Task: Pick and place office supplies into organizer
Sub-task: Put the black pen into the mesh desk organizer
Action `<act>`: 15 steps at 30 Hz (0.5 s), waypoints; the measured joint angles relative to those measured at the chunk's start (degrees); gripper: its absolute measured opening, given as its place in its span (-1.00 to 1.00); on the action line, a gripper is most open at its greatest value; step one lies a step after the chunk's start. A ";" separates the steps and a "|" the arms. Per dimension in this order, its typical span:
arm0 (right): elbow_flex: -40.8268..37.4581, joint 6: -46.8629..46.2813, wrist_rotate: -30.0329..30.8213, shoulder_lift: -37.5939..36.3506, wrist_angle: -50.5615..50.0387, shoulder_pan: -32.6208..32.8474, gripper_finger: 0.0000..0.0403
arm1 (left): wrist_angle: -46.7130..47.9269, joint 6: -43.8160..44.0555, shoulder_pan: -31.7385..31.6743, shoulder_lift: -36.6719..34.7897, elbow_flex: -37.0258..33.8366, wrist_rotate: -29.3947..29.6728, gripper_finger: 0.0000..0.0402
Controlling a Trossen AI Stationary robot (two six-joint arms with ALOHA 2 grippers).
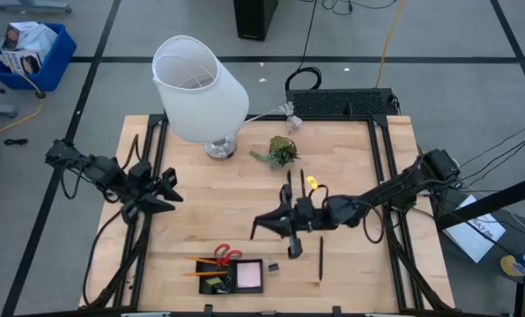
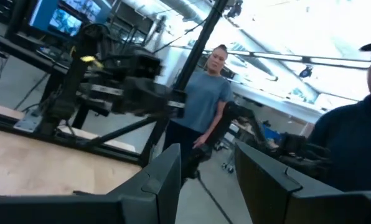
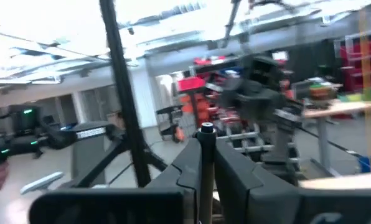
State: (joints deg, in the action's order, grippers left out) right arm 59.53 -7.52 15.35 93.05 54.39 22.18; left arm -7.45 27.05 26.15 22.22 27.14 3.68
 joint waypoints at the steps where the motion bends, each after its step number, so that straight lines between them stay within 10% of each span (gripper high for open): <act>1: 1.57 0.30 -0.61 1.16 -0.24 0.25 -0.88 | 0.48 -0.40 0.11 -0.18 0.00 0.14 -0.24; 15: 26.64 7.81 -0.65 24.01 -3.12 2.72 -0.87 | 3.52 -3.42 3.52 -5.56 -0.04 -2.20 -0.24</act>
State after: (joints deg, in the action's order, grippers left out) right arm 86.17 0.28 14.71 117.06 51.27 24.91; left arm -3.93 23.63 29.67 16.66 27.09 1.48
